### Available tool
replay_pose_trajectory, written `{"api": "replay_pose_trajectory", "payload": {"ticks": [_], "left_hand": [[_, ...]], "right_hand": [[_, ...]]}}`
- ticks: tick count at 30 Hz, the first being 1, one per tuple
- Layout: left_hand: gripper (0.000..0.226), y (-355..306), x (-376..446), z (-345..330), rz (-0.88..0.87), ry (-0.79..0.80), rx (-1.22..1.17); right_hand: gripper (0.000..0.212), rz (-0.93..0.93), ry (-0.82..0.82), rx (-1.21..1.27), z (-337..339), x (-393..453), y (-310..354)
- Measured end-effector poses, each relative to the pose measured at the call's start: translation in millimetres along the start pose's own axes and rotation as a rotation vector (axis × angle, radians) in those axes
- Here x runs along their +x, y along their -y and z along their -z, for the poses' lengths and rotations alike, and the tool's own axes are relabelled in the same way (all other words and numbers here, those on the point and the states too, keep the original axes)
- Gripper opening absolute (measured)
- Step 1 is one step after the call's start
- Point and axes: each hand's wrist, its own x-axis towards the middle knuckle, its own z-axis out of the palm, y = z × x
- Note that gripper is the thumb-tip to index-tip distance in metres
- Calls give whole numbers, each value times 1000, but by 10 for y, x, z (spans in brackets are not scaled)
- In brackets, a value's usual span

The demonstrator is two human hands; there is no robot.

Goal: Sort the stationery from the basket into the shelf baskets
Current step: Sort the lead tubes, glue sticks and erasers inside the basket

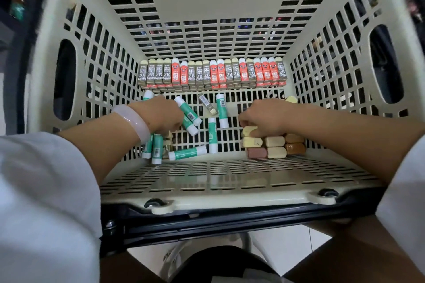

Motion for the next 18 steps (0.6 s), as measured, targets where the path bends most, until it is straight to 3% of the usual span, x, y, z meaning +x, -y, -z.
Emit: {"api": "replay_pose_trajectory", "payload": {"ticks": [5, 10, 18], "left_hand": [[12, -105, 14, -26, 64, 45, 216], [28, -123, 0, -22, 116, 60, 262], [13, -208, -4, -7, 181, 77, 413]], "right_hand": [[38, 9, -15, 27, -33, 4, 0], [35, 14, -63, 82, -33, 16, -6], [32, -5, -64, 152, -53, 19, -5]]}}
